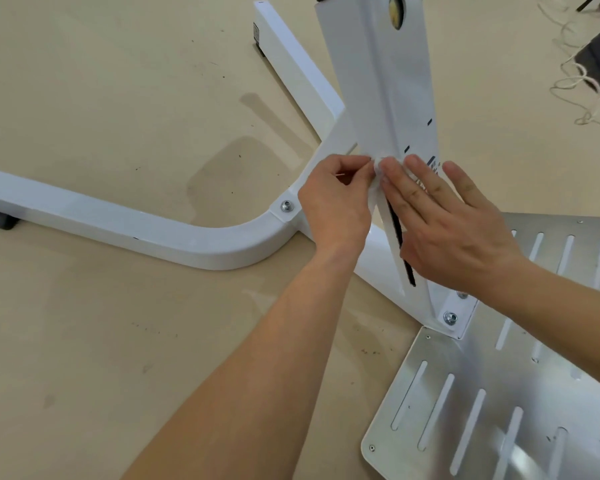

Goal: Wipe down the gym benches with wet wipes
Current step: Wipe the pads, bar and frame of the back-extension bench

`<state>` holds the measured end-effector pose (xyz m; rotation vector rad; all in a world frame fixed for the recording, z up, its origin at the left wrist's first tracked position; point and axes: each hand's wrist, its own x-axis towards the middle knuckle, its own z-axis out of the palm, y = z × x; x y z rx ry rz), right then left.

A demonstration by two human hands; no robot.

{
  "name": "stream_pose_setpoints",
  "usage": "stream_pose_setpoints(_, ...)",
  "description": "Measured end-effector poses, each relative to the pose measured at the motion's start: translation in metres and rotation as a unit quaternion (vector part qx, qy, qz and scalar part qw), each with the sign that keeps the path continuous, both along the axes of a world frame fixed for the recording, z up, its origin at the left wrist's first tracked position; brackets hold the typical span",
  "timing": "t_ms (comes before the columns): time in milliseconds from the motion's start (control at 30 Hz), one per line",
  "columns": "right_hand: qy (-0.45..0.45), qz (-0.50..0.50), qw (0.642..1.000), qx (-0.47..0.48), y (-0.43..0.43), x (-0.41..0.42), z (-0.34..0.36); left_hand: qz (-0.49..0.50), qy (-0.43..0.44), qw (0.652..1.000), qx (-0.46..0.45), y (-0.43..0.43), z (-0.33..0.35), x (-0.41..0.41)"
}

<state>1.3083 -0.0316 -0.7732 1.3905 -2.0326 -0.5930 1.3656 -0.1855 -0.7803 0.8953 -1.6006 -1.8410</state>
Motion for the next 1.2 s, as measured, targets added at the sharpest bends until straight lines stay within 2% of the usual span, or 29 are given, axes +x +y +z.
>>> stream_pose_setpoints(267, -0.044, 0.017, 0.998, 0.05, 0.03, 0.001, -0.017, -0.054, -0.04, 0.998, 0.005, 0.019, -0.025, 0.006)
stream_pose_setpoints(467, -0.061, 0.013, 0.997, 0.04, 0.044, 0.008, -0.033, -0.067, -0.059, 0.996, 0.025, 0.028, -0.039, 0.006)
stream_pose_setpoints(833, -0.11, -0.007, 0.993, 0.05, 0.075, 0.019, -0.065, -0.094, -0.116, 0.989, 0.003, 0.048, -0.065, 0.012)
stream_pose_setpoints(1033, -0.167, -0.026, 0.985, 0.021, 0.081, 0.032, -0.08, -0.125, -0.134, 0.983, -0.004, 0.056, -0.073, 0.016)
stream_pose_setpoints(1200, -0.207, -0.041, 0.977, -0.031, 0.085, 0.051, -0.082, -0.156, -0.114, 0.981, -0.004, 0.051, -0.072, 0.023)
